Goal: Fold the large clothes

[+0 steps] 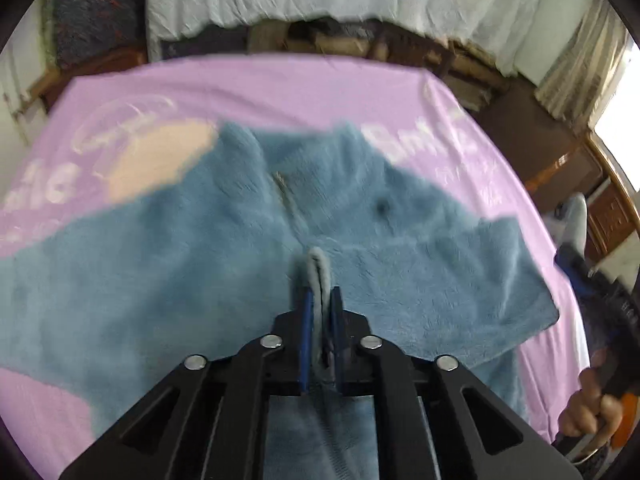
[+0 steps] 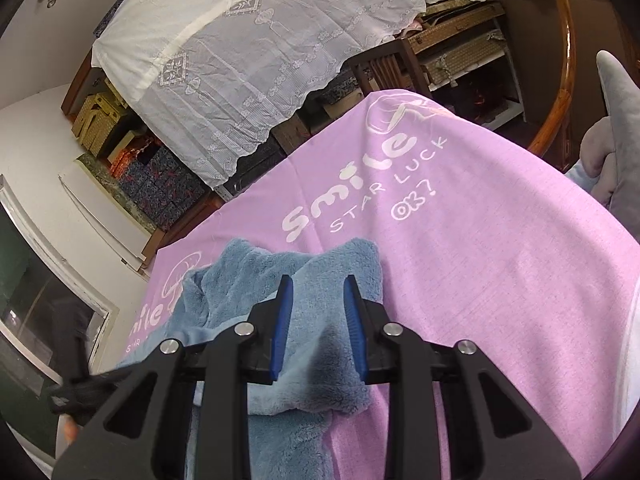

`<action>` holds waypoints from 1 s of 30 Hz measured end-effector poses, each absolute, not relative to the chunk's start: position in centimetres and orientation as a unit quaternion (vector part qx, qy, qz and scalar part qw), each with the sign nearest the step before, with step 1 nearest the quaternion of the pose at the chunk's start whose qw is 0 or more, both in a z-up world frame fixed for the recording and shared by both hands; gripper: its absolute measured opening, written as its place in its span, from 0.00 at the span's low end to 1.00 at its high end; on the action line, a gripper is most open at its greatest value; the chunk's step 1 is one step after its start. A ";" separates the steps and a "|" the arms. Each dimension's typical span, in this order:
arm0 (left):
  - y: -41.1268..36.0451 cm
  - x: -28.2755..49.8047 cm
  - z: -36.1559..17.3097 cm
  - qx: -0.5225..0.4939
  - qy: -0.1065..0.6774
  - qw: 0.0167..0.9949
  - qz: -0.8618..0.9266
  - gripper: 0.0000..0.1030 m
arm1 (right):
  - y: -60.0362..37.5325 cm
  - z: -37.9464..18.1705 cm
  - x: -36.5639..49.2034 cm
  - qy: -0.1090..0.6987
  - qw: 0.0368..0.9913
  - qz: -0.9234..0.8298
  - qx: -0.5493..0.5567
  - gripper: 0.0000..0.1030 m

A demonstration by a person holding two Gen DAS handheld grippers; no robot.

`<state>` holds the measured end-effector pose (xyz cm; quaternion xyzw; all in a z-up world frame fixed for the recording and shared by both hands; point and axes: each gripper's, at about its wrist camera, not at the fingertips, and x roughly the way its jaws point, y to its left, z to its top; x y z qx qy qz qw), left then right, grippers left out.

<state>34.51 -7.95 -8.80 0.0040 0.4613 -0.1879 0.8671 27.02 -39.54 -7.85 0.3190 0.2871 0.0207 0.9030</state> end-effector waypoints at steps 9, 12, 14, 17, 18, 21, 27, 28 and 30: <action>-1.3 33.3 -5.5 -0.009 0.409 0.901 -0.142 0.10 | -36.9 -7.7 27.0 0.295 0.912 0.045 0.281 0.23; -0.9 33.0 -7.5 0.004 0.427 0.894 -0.135 0.24 | -34.8 -8.3 28.0 0.328 0.912 0.059 0.239 0.16; -0.4 32.7 -8.7 0.008 0.436 0.891 -0.128 0.38 | -33.5 -9.4 28.9 0.368 0.906 0.045 0.207 0.10; 0.1 32.7 -10.2 0.011 0.448 0.886 -0.119 0.38 | -33.6 -11.5 30.2 0.419 0.888 0.011 0.189 0.05; 0.2 32.7 -10.6 0.014 0.451 0.885 -0.115 0.38 | -34.1 -11.6 30.3 0.421 0.884 0.012 0.203 0.04; 0.2 32.7 -10.9 0.026 0.453 0.884 -0.111 0.38 | -34.7 -11.9 30.2 0.421 0.880 0.014 0.219 0.04; 0.5 33.0 -9.4 0.012 0.440 0.890 -0.121 0.38 | -33.8 -8.4 29.6 0.350 0.912 0.023 0.212 0.07; 0.4 33.3 -9.3 0.010 0.442 0.889 -0.121 0.38 | -33.3 -7.8 30.0 0.352 0.912 0.030 0.208 0.07; -0.1 33.7 -9.1 0.011 0.440 0.889 -0.125 0.38 | -31.7 -7.3 31.6 0.360 0.913 0.037 0.190 0.07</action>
